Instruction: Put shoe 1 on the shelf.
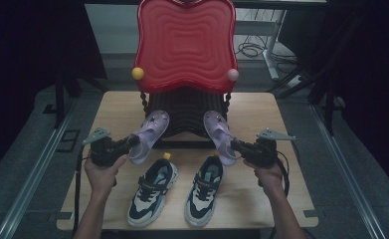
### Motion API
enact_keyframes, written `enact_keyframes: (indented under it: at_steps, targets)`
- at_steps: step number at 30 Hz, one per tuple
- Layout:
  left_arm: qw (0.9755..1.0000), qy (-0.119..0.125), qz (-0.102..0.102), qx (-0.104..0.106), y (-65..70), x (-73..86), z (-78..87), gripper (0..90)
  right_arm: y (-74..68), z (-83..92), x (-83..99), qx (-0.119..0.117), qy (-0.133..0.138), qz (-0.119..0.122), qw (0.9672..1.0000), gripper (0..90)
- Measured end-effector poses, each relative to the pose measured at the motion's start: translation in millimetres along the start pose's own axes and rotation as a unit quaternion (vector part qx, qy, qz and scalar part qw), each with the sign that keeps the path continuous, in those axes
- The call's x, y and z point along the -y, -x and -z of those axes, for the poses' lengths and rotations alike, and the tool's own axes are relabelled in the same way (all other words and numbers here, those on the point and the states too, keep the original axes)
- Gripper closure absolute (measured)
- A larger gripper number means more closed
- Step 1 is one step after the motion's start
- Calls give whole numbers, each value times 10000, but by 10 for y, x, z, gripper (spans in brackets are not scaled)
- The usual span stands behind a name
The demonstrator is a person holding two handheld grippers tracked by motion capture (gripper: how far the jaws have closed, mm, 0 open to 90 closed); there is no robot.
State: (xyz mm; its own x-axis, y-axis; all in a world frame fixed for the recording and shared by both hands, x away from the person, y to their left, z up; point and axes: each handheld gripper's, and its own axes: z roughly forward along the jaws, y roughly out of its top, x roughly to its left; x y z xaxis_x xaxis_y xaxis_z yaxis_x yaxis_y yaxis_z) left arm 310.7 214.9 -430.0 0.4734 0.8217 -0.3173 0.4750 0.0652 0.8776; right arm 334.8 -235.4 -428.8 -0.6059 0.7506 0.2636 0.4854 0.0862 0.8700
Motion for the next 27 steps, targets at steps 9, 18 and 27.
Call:
enact_keyframes:
  at_steps: [9, 18, 27]
  targets:
    - [9993, 288, 7, -223, 148, -71, -226, 798, -163, -258, -103, 197, 200, -100, 9996, 804]
    - [9977, 505, 245, -367, 235, -103, -400, 798, -291, -463, -153, 454, 515, -274, 9973, 803]
    - [9947, 727, 559, -473, 336, -129, -550, 796, -352, -579, -215, 685, 796, -533, 9930, 800]
